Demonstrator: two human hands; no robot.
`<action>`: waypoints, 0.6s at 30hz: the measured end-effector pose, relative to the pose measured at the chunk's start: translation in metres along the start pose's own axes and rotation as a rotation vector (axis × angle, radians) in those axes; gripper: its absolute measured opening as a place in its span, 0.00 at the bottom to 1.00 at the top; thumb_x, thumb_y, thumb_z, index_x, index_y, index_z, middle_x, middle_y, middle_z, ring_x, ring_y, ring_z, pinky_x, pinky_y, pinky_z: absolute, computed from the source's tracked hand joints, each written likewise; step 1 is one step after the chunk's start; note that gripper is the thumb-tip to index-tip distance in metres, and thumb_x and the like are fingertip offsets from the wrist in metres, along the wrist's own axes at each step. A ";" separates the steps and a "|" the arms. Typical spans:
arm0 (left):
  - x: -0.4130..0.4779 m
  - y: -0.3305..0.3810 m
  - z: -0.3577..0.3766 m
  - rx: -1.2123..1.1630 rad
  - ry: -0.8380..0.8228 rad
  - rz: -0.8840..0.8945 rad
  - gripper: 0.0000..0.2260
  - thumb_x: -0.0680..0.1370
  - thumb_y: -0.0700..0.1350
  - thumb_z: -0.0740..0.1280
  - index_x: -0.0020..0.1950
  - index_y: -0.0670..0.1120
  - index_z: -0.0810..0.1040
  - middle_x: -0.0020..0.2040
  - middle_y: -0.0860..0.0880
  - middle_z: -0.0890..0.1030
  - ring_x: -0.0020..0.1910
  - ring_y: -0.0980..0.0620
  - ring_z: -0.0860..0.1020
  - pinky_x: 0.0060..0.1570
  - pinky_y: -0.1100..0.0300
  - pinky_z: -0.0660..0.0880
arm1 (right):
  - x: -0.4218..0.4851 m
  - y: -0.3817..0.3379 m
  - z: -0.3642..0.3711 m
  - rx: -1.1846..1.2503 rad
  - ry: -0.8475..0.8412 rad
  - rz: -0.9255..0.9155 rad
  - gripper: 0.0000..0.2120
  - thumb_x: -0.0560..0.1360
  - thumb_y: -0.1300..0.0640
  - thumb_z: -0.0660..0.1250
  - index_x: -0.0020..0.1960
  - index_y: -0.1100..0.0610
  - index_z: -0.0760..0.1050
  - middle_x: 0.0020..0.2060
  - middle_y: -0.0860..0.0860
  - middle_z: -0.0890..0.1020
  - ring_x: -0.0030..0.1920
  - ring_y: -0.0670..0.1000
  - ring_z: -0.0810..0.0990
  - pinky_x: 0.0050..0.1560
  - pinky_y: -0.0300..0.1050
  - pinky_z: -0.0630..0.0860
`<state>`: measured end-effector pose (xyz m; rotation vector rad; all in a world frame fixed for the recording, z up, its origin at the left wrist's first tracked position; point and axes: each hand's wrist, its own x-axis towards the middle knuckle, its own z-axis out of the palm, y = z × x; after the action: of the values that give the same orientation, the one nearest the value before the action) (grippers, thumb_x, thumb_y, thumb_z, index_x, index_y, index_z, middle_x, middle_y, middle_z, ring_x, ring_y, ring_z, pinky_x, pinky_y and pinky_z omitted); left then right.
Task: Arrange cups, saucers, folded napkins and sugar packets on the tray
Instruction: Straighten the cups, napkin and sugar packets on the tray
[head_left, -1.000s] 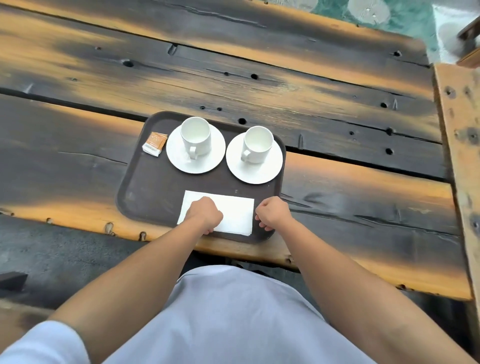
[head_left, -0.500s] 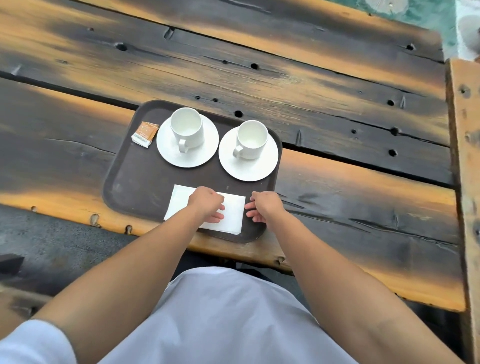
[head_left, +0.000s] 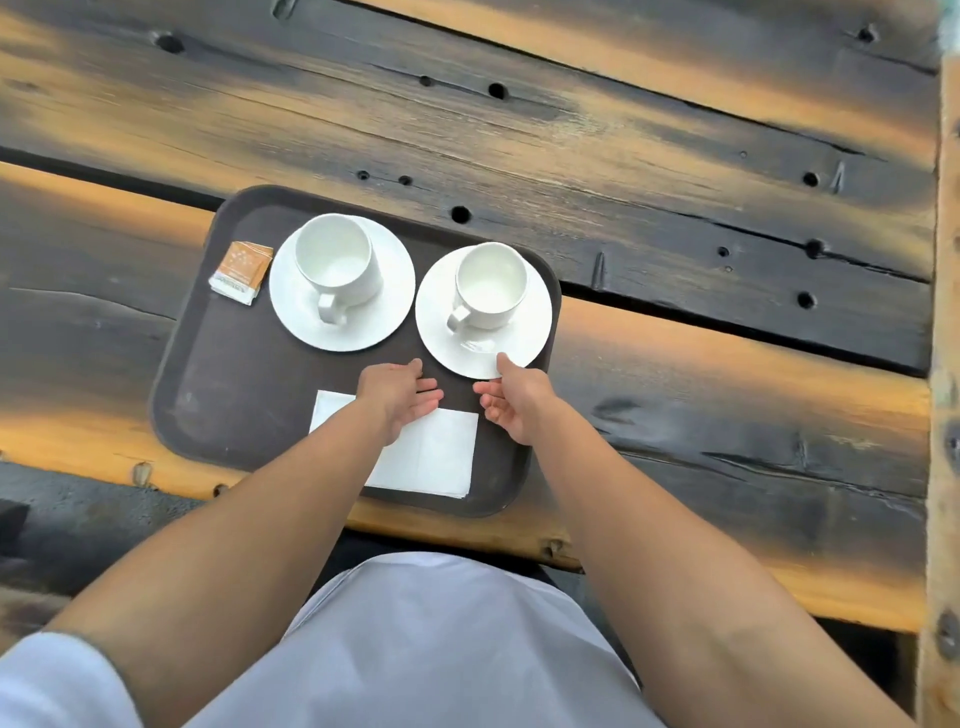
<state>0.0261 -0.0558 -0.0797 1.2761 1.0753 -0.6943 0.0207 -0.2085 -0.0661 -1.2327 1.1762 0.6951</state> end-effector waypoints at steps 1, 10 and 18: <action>0.003 0.001 0.000 0.013 0.010 -0.012 0.08 0.83 0.43 0.64 0.58 0.39 0.73 0.47 0.40 0.82 0.43 0.45 0.84 0.44 0.55 0.82 | 0.004 -0.001 0.000 -0.005 0.010 0.003 0.15 0.83 0.52 0.58 0.55 0.65 0.72 0.36 0.57 0.81 0.27 0.49 0.72 0.23 0.39 0.68; 0.017 0.003 0.001 0.051 0.042 -0.020 0.08 0.83 0.43 0.64 0.55 0.38 0.75 0.45 0.40 0.83 0.40 0.45 0.85 0.41 0.56 0.82 | 0.005 0.008 -0.001 0.111 -0.039 -0.007 0.16 0.84 0.53 0.55 0.66 0.62 0.67 0.38 0.59 0.83 0.32 0.51 0.82 0.30 0.41 0.79; 0.010 0.005 -0.015 -0.335 -0.060 -0.060 0.09 0.81 0.43 0.67 0.57 0.38 0.76 0.53 0.41 0.83 0.46 0.47 0.85 0.42 0.57 0.81 | 0.003 0.004 0.004 0.106 -0.059 -0.044 0.16 0.85 0.55 0.54 0.65 0.67 0.67 0.38 0.60 0.81 0.36 0.54 0.82 0.37 0.42 0.81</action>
<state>0.0304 -0.0387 -0.0859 0.9336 1.1303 -0.5657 0.0192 -0.2048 -0.0706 -1.1387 1.1195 0.6247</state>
